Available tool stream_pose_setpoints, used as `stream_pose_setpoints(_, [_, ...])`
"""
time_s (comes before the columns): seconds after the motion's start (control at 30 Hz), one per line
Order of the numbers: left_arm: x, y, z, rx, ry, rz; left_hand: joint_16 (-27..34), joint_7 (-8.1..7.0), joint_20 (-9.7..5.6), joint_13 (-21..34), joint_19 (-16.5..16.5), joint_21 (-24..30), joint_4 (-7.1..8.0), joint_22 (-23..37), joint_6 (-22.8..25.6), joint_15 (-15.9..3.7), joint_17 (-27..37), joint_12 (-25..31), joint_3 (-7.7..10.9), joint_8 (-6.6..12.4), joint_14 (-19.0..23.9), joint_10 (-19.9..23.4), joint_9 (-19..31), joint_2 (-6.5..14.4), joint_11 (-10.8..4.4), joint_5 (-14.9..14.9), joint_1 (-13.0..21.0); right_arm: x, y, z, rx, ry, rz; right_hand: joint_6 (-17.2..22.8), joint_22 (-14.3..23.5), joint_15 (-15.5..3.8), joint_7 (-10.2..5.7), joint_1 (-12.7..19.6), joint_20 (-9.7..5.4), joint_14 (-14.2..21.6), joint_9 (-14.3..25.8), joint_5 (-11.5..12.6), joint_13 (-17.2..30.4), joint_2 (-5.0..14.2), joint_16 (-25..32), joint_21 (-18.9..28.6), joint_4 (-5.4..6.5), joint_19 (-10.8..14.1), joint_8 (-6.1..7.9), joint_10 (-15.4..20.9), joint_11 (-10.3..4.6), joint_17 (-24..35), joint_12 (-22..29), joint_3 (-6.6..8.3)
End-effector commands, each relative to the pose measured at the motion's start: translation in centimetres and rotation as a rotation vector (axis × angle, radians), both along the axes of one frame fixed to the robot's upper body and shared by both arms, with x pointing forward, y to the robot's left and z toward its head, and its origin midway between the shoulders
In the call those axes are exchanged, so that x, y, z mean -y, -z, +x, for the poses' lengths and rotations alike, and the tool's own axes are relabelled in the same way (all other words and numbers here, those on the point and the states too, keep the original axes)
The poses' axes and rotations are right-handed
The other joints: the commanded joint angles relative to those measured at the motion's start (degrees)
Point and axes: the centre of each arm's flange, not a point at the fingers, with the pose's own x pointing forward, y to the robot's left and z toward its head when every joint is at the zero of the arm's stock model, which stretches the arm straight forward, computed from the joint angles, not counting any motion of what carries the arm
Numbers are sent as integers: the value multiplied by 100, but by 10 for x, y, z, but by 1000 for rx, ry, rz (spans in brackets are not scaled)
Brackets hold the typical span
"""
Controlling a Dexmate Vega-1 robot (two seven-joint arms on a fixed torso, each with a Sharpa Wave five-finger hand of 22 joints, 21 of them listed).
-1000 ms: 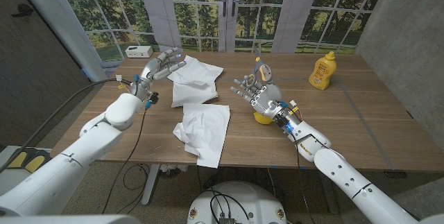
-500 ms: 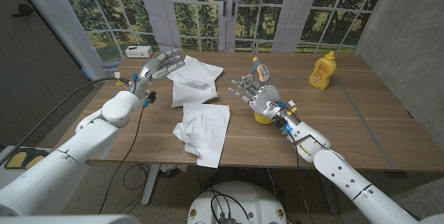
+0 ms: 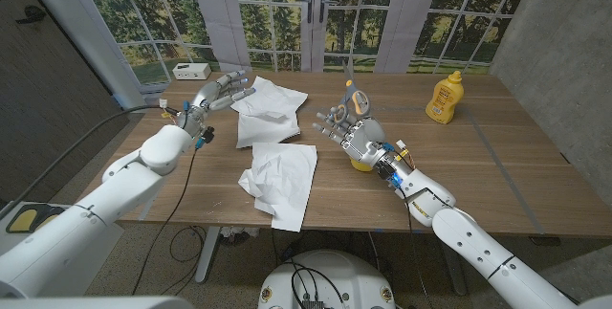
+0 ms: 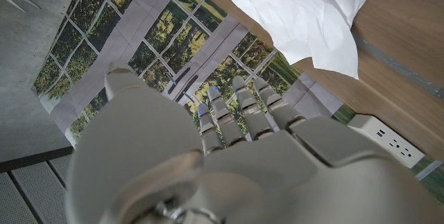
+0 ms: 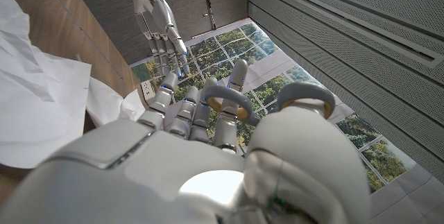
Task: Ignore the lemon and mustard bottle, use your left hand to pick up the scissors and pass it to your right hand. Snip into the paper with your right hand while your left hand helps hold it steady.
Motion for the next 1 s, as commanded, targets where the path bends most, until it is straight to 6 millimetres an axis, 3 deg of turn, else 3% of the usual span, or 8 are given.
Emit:
stream_pose_setpoints(0.03, [9, -3, -7, 99, -153, 186, 39, 0, -463, 21, 18, 2, 36, 6, 134, -968, 16, 20, -45, 71, -28, 37, 21, 1, 13, 45, 32, 0, 2, -4, -3, 3, -8, -117, 25, -4, 158, -22, 16, 40, 13, -29, 5, 53, -12, -20, -21, 37, -7, 10, 14, 18, 35, 12])
stream_pose_setpoints(0.37, [11, -1, -7, 135, -242, 265, 81, 0, -495, 20, 61, 17, 74, 4, 410, -978, 19, 110, -87, 127, 2, 287, 22, -1, 26, 89, -1, 2, 3, -8, 2, 7, -8, -119, 26, 7, 173, -22, 20, 72, 21, -36, 32, 67, -8, -30, -27, 52, -23, -3, 38, 15, 66, 20])
stream_pose_setpoints(1.0, [18, 4, 20, 122, -359, 401, 64, 0, -540, 19, 46, 7, 155, 3, 459, -974, 18, 107, -220, 93, -99, 354, 23, -144, 25, 65, -186, 6, 9, -13, 4, 14, -2, -114, 30, -4, 189, -35, 24, 108, -1, -51, -131, 71, -16, -37, -39, 110, -76, 60, 61, 1, 21, 22])
